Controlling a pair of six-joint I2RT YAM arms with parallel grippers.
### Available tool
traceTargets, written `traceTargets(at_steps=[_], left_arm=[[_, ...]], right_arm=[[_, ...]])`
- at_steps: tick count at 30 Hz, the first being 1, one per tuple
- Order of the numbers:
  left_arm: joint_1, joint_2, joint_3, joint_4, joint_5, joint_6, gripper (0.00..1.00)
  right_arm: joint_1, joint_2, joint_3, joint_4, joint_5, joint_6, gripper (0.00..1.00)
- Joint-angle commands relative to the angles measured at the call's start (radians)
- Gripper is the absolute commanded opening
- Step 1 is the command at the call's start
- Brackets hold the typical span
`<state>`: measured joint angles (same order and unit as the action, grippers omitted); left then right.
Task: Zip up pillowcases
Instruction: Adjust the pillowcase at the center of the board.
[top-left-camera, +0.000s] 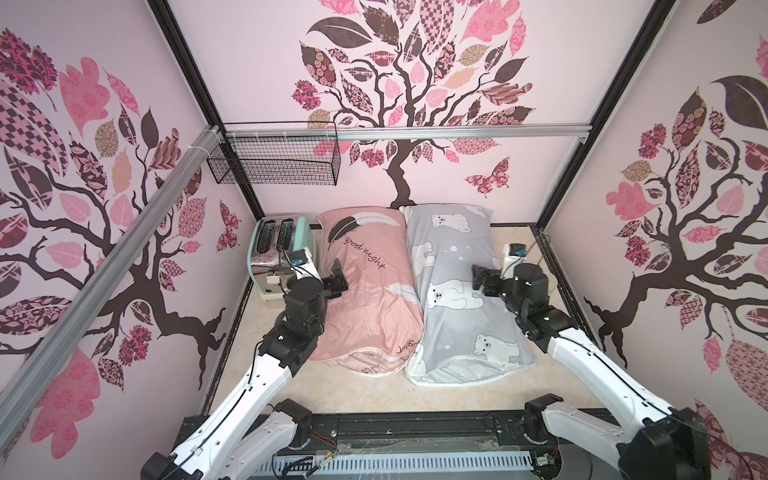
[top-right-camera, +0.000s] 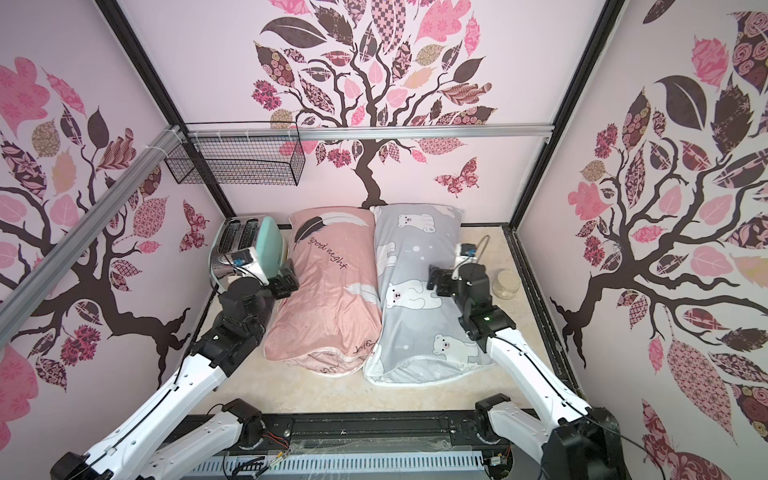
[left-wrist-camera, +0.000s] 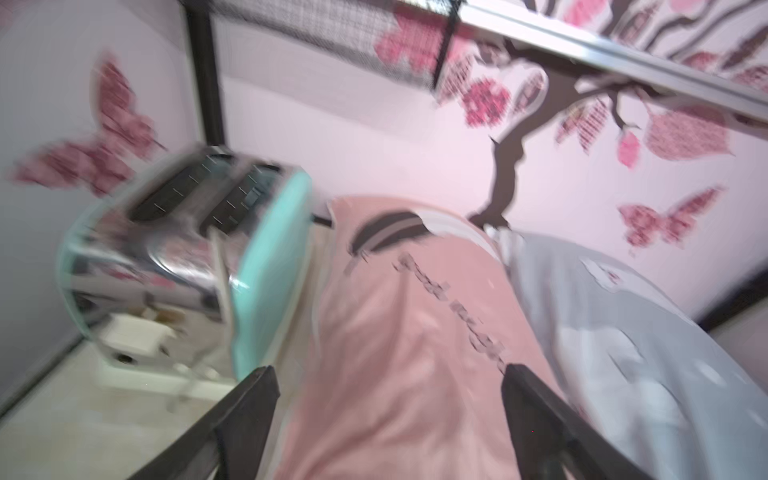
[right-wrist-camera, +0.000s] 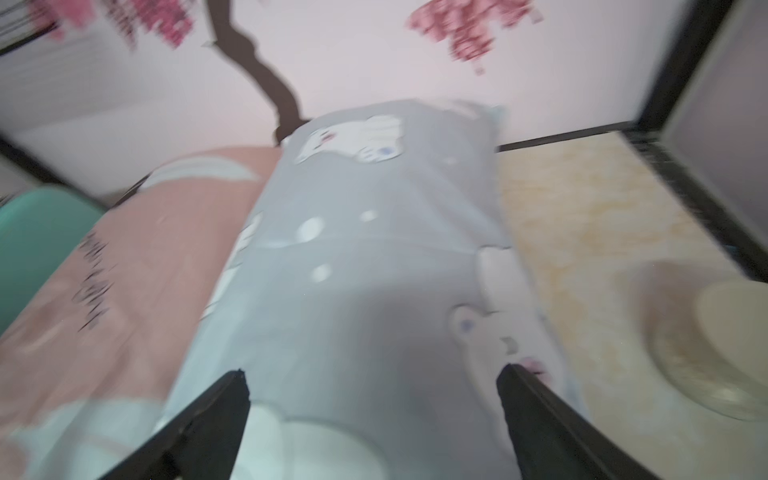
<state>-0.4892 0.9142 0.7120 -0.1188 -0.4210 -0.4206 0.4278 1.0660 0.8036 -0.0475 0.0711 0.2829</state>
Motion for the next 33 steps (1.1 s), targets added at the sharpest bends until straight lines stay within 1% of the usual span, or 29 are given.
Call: traceTargets(at_steps=[1,2,3,5,6,9,10,11,13,15,17,18,20,22,24,25,27,29,32,33], left_arm=[[-0.024,0.1,-0.121,-0.115,0.243,-0.221,0.81],[-0.023,0.132,-0.152,-0.076,0.26,-0.242,0.78],[-0.022,0.158,-0.169,-0.064,0.235,-0.27,0.76],[-0.009,0.219,-0.195,-0.064,0.188,-0.289,0.72],[0.007,0.242,-0.202,-0.072,0.182,-0.292,0.72],[0.112,0.317,-0.233,-0.045,0.22,-0.292,0.72],[0.148,0.342,-0.246,-0.021,0.232,-0.284,0.72],[0.171,0.357,-0.249,-0.015,0.235,-0.278,0.72],[0.209,0.387,-0.239,-0.021,0.233,-0.262,0.72],[0.222,0.398,-0.222,-0.034,0.217,-0.247,0.72],[0.224,0.403,-0.207,-0.046,0.197,-0.232,0.73],[0.227,0.409,-0.197,-0.051,0.189,-0.22,0.73],[0.24,0.425,-0.185,-0.057,0.186,-0.202,0.73],[0.272,0.449,-0.181,-0.042,0.206,-0.188,0.73],[0.298,0.466,-0.181,-0.03,0.219,-0.178,0.73],[0.31,0.47,-0.18,-0.027,0.222,-0.171,0.72],[0.328,0.467,-0.175,-0.034,0.224,-0.166,0.72],[0.333,0.455,-0.176,-0.031,0.236,-0.157,0.72],[0.332,0.455,-0.181,-0.015,0.266,-0.16,0.72],[0.333,0.459,-0.185,-0.013,0.273,-0.163,0.72]], right_arm=[[0.189,0.065,0.112,-0.26,-0.191,0.039,0.9],[0.233,0.093,0.136,-0.255,-0.249,0.064,0.86],[0.27,0.116,0.148,-0.24,-0.284,0.081,0.83],[0.339,0.154,0.131,-0.171,-0.317,0.117,0.77],[0.349,0.17,0.118,-0.142,-0.34,0.13,0.76],[0.35,0.228,0.045,-0.024,-0.411,0.18,0.68],[0.352,0.256,0.029,0.004,-0.435,0.185,0.64],[0.354,0.28,0.023,0.014,-0.445,0.186,0.62],[0.36,0.33,0.018,0.015,-0.434,0.161,0.62],[0.357,0.359,0.003,0.002,-0.349,0.123,0.61],[0.341,0.384,0.002,-0.066,-0.267,0.085,0.6],[0.316,0.392,-0.008,-0.105,-0.24,0.071,0.59],[0.243,0.375,-0.068,-0.138,-0.247,0.064,0.59],[0.184,0.307,-0.127,-0.186,-0.247,0.046,0.59],[0.177,0.24,-0.146,-0.23,-0.218,0.06,0.59],[0.177,0.209,-0.141,-0.253,-0.275,0.064,0.6],[0.177,0.165,-0.105,-0.345,-0.234,0.081,0.6],[0.177,0.117,-0.101,-0.356,-0.238,0.078,0.61],[0.185,0.079,-0.102,-0.269,-0.397,0.129,0.59],[0.195,0.087,-0.096,-0.243,-0.444,0.152,0.55]])
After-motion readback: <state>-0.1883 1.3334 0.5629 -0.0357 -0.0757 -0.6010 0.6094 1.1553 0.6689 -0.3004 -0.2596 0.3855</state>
